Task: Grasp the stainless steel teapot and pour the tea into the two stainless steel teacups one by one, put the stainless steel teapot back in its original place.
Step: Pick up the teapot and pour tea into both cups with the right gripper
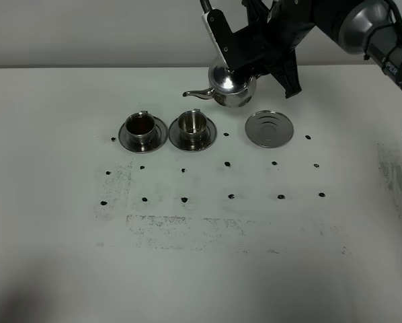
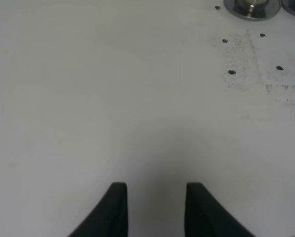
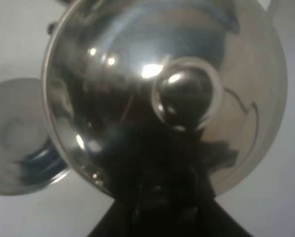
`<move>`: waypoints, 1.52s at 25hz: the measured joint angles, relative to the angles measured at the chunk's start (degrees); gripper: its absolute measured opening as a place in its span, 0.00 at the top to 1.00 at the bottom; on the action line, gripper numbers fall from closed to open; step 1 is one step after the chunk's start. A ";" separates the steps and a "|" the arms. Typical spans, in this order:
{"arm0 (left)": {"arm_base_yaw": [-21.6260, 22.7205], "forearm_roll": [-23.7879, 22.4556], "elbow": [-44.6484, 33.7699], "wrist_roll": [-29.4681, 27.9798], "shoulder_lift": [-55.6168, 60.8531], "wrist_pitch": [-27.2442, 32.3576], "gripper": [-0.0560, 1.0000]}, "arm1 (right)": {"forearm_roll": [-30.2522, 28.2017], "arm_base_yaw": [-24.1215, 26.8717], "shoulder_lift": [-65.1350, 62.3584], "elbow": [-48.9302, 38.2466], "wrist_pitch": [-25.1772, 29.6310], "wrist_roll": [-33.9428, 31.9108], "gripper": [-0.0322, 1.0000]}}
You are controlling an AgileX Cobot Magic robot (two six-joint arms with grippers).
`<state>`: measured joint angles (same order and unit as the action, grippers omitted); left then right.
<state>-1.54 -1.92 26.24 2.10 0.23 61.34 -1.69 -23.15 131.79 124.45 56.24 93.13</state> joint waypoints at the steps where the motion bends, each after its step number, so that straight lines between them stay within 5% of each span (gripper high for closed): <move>1: 0.00 0.00 0.00 0.00 0.00 0.00 0.68 | -0.65 0.00 1.18 1.54 0.05 0.23 0.76; 38: 0.00 0.00 0.00 0.00 0.00 0.00 0.68 | -19.28 -5.21 7.06 5.88 -1.33 4.32 0.76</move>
<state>-1.54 -1.92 26.24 2.10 0.23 61.34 -20.97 -28.36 138.86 130.33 54.91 97.45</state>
